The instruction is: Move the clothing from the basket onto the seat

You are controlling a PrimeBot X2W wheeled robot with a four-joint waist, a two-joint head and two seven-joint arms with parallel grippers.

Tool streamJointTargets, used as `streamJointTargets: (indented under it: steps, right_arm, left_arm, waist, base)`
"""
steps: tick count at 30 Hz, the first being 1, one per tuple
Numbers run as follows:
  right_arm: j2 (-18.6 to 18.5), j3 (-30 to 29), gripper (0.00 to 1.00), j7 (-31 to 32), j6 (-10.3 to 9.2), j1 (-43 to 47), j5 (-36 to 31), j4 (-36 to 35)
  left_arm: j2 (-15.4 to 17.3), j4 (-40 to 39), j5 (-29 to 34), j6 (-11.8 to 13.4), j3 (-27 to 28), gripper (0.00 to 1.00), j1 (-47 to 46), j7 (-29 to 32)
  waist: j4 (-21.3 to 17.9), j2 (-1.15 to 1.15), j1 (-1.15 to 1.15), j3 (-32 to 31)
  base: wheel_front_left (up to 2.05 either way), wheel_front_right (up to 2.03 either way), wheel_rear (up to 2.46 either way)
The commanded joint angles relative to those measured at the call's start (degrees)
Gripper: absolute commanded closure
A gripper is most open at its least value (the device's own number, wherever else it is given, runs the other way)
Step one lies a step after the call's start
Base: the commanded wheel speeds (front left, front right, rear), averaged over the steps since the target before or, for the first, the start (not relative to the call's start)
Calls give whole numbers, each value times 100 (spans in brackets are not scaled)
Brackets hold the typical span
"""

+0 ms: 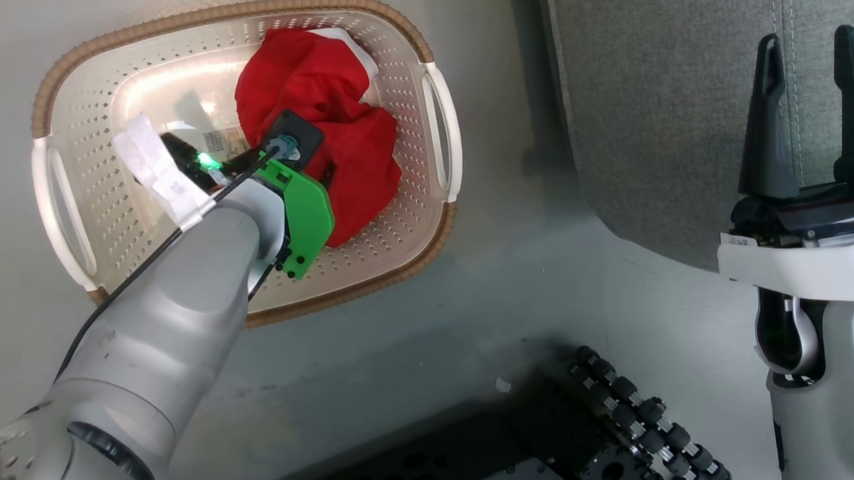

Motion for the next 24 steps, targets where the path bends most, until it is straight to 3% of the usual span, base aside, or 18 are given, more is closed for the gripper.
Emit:
streamJointTargets:
  steps: [1, 2, 10, 17, 24]
  right_arm:
    - [-1, -6, 0, -16, -8, -64, 12, -28]
    - [-1, -5, 0, -16, -7, -70, 2, -27]
    - [-2, 64, 0, -16, -8, -81, -144, 47]
    - [-98, 142, 0, -16, -8, 62, -266, 130]
    - [-145, 288, 0, -16, -8, 338, -316, 321]
  left_arm:
    - [53, 19, -41, -10, -57, 60, -104, -81]
    - [36, 62, -103, -10, -109, 100, -142, -147]
    - [-107, 288, -352, -10, -325, 100, -63, -836]
    - [-352, 447, -496, -2, -318, 100, 333, -1470]
    - [-402, -302, -415, 396, 144, 100, 1036, -1552]
  waist:
    - [-8, 0, -1, 15]
    - [0, 0, -1, 12]
    - [107, 0, -1, -318]
    - [371, 0, -1, -1135]
    - [654, 0, -1, -2223]
  base:
    - [0, 0, 0]
    - [0, 0, 0]
    - [0, 0, 0]
    - [0, 0, 0]
    - [0, 0, 0]
